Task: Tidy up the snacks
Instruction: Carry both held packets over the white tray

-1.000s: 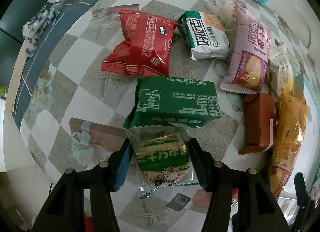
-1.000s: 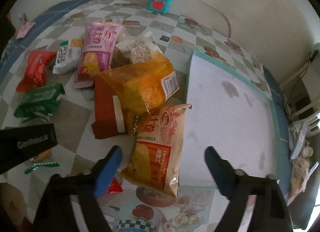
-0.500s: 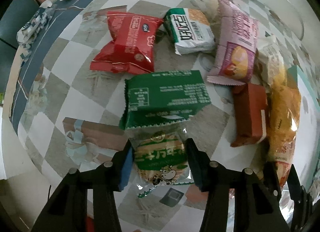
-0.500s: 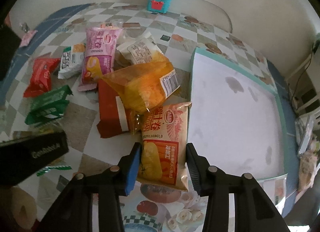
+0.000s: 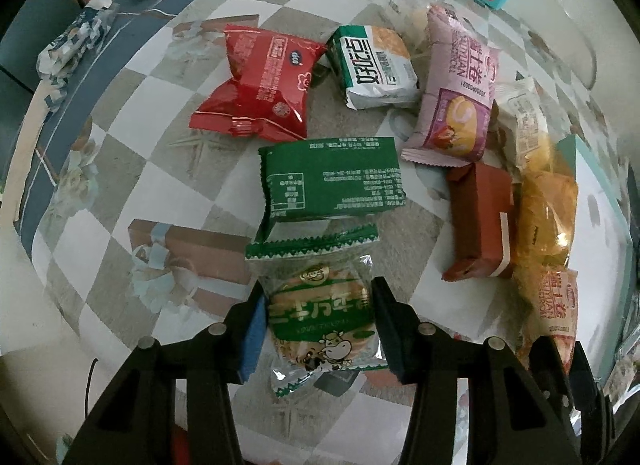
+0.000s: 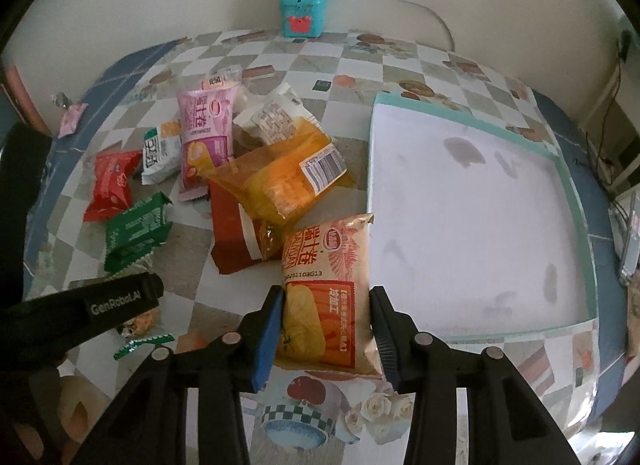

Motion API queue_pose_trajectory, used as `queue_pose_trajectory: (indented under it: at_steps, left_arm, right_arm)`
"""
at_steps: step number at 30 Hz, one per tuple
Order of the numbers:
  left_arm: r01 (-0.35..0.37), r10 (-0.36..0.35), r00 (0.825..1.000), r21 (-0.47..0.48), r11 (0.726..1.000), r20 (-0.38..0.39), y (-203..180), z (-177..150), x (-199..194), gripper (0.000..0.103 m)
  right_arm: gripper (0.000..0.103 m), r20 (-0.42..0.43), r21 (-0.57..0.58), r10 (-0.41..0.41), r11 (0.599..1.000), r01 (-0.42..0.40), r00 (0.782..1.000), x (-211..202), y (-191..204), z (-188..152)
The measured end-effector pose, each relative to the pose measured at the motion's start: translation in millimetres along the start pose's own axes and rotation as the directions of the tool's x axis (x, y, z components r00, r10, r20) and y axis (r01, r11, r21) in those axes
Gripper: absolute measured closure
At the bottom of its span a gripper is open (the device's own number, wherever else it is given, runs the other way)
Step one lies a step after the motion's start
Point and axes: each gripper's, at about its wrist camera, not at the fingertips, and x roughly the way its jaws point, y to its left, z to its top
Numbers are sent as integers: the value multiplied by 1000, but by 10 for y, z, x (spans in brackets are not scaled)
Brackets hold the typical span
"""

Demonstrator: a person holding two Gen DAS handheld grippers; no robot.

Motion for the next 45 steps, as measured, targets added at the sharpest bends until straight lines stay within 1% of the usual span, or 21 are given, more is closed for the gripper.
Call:
queue_pose_trajectory:
  at_steps: [2, 7, 12, 16, 18, 21, 22, 25, 28, 31, 33, 34, 36, 37, 38, 40, 43, 45]
  left_arm:
    - [2, -2, 1000, 2, 1000, 18, 6, -26, -55, 52]
    - [20, -22, 995, 22, 1000, 95, -26, -127, -271, 52]
    - [39, -43, 987, 29, 999, 153, -26, -197, -439, 52]
    - [68, -76, 979, 50, 996, 191, -136, -224, -582, 52]
    - [87, -98, 975, 64, 994, 199, -268, -151, -646, 52]
    - [88, -107, 972, 97, 991, 211, -412, -127, -662, 52]
    - [86, -107, 972, 104, 991, 210, -448, -123, -658, 52]
    - [90, -110, 977, 112, 990, 184, -479, -116, -602, 52]
    - [50, -61, 988, 79, 996, 144, -408, -143, -533, 52]
    - [52, -57, 992, 46, 998, 113, -301, -129, -457, 51]
    - [39, -43, 992, 34, 999, 115, -254, -122, -449, 51]
    - [32, -36, 992, 34, 999, 118, -251, -127, -447, 51]
    - [31, -35, 992, 40, 999, 119, -249, -135, -450, 51]
    - [33, -38, 993, 43, 999, 115, -251, -139, -449, 51]
    - [32, -37, 993, 45, 998, 113, -254, -136, -450, 51]
    - [26, -31, 994, 46, 999, 107, -256, -136, -437, 51]
    - [22, -27, 995, 45, 999, 100, -250, -133, -413, 51]
    - [21, -25, 995, 44, 999, 93, -238, -128, -393, 51]
  right_arm:
    - [58, 8, 27, 14, 1000, -14, 1000, -40, -57, 0]
    - [58, 18, 72, 42, 996, -43, 999, -94, -161, 7]
    - [58, 55, 117, 67, 990, -73, 996, -184, -269, 36]
    - [57, 61, 169, 40, 984, -50, 997, -138, -409, 94]
    - [57, 57, 213, 38, 976, -50, 998, -99, -526, 121]
    - [57, 56, 254, 36, 966, -49, 998, -58, -691, 157]
    - [57, 50, 262, 44, 963, -56, 998, -42, -721, 154]
    - [57, 18, 262, 105, 959, -106, 994, 19, -734, 126]
    - [57, -8, 231, 130, 965, -125, 991, 55, -644, 107]
    - [57, -26, 192, 170, 968, -162, 985, 77, -501, 89]
    - [56, -45, 167, 193, 969, -183, 980, 101, -380, 70]
    - [55, -51, 159, 198, 969, -187, 979, 105, -346, 64]
    - [46, -69, 130, 200, 973, -190, 977, 136, -249, 54]
    - [36, -78, 122, 201, 974, -191, 977, 152, -220, 48]
    - [35, -87, 111, 197, 976, -187, 977, 172, -176, 40]
    - [35, -100, 86, 182, 981, -174, 978, 207, -91, 25]
    - [34, -127, 62, 191, 981, -185, 973, 262, 11, 3]
    - [34, -134, 37, 182, 983, -179, 974, 278, 85, -10]
